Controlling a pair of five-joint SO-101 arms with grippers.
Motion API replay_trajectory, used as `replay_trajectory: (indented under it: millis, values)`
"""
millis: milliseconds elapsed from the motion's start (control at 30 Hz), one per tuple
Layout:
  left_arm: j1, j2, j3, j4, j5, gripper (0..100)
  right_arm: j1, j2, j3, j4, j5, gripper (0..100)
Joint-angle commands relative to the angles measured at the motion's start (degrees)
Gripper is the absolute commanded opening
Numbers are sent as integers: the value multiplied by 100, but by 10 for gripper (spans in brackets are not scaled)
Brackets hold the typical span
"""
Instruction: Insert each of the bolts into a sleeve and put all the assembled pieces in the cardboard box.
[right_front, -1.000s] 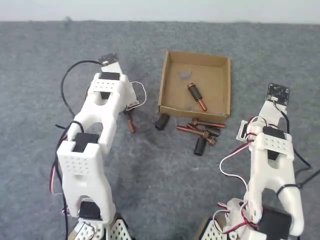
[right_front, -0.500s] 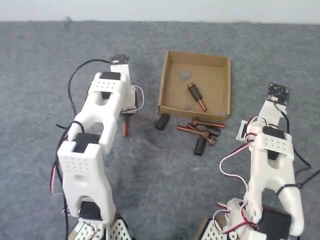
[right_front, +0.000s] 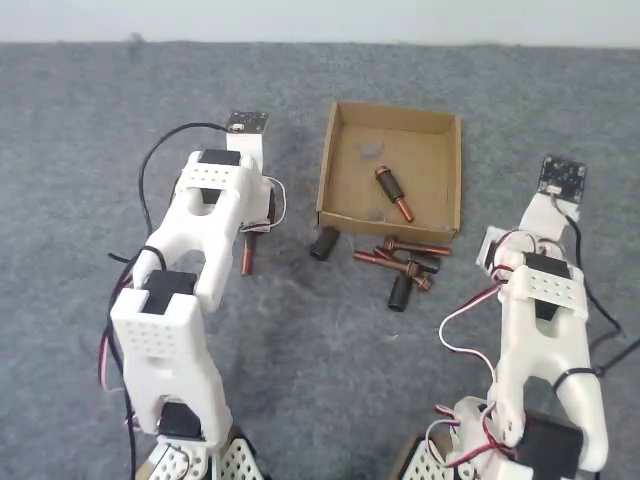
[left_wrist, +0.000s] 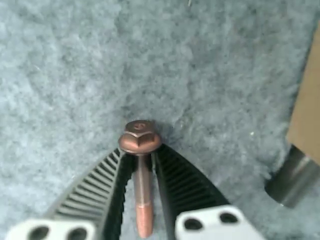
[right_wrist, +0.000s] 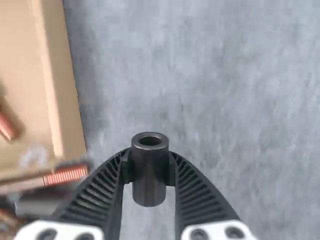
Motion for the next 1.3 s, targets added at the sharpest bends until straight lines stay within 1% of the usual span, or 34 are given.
replay_trajectory:
  millis: [0, 100, 267, 433, 600, 733, 1000, 1167, 1267]
  values:
    - [9, -404, 75, -53, -70, 11, -4, -154, -18, -673, 97, 6]
    - [-44, -404, 101, -53, -97, 11, 48, -198, -35, -1376, 97, 6]
    - [-176, -457, 110, -53, -536, 11, 13, -136, 79, -2958, 97, 6]
    - [-158, -695, 505, -369, -554, 11, -303, -136, 686, -4347, 97, 6]
    - [-158, -976, 884, -659, -563, 11, -945, -31, 1152, -5411, 97, 6]
    - [-158, -1046, 971, -695, -563, 11, -1525, 585, 1160, -6343, 97, 6]
    - [-202, -1055, 971, -695, -563, 11, -2589, 2536, 1046, -9842, 105, 6]
    - [-211, -1055, 963, -695, -563, 11, -3556, 3776, 1433, -11969, 105, 6]
    - [-211, -1046, 954, -695, -563, 11, -4110, 4514, 1670, -12963, 105, 7]
